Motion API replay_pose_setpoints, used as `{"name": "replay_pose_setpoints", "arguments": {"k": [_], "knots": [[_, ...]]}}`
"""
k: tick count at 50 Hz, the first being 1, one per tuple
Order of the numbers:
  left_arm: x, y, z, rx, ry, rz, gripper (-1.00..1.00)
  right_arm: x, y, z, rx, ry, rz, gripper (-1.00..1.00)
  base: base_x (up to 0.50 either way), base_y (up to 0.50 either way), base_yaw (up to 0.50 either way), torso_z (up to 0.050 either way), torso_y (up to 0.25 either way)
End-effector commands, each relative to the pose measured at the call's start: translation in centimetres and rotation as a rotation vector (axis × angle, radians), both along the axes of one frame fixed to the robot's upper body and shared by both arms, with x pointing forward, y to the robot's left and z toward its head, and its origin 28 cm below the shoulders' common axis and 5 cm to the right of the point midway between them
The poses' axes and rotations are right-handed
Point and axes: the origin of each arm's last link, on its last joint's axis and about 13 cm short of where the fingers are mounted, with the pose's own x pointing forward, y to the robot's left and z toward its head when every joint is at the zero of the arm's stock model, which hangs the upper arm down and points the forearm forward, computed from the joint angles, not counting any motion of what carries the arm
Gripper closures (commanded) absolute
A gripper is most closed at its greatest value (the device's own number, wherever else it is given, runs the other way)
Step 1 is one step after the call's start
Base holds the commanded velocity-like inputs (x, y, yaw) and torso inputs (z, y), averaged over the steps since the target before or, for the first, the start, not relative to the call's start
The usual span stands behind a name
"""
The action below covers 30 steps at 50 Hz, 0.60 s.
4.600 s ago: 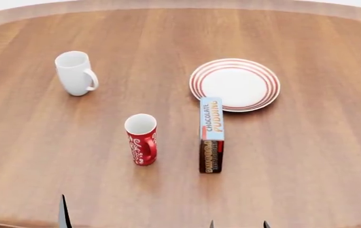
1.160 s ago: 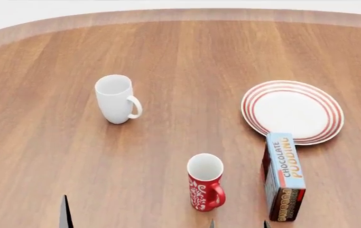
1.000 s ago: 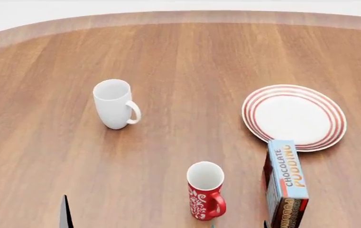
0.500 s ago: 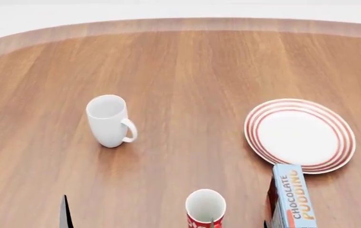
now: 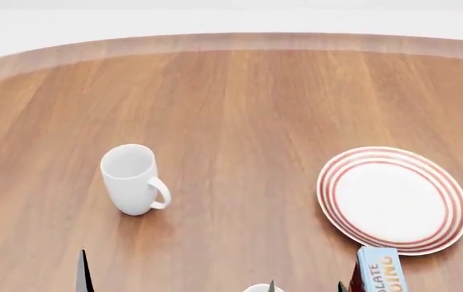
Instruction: Pick up the red mug and put it on the plate
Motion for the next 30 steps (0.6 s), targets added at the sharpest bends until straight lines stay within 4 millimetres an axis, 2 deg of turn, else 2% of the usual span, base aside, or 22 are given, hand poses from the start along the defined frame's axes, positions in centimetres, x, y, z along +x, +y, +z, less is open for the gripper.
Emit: {"name": "replay_pose_setpoints", "arguments": {"k": [1, 30], "knots": [[0.0, 0.0, 0.0, -0.001, 0.001, 0.001, -1.0, -0.05, 0.01, 0.05, -0.001, 0.001, 0.0, -1.0, 0.21, 0.0, 0.0, 0.0, 0.0], [0.0, 0.0, 0.0, 0.0, -0.001, 0.003, -1.0, -0.05, 0.02, 0.08, 0.0, 0.0, 0.0, -1.0, 0.21, 0.0, 0.0, 0.0, 0.001]]}}
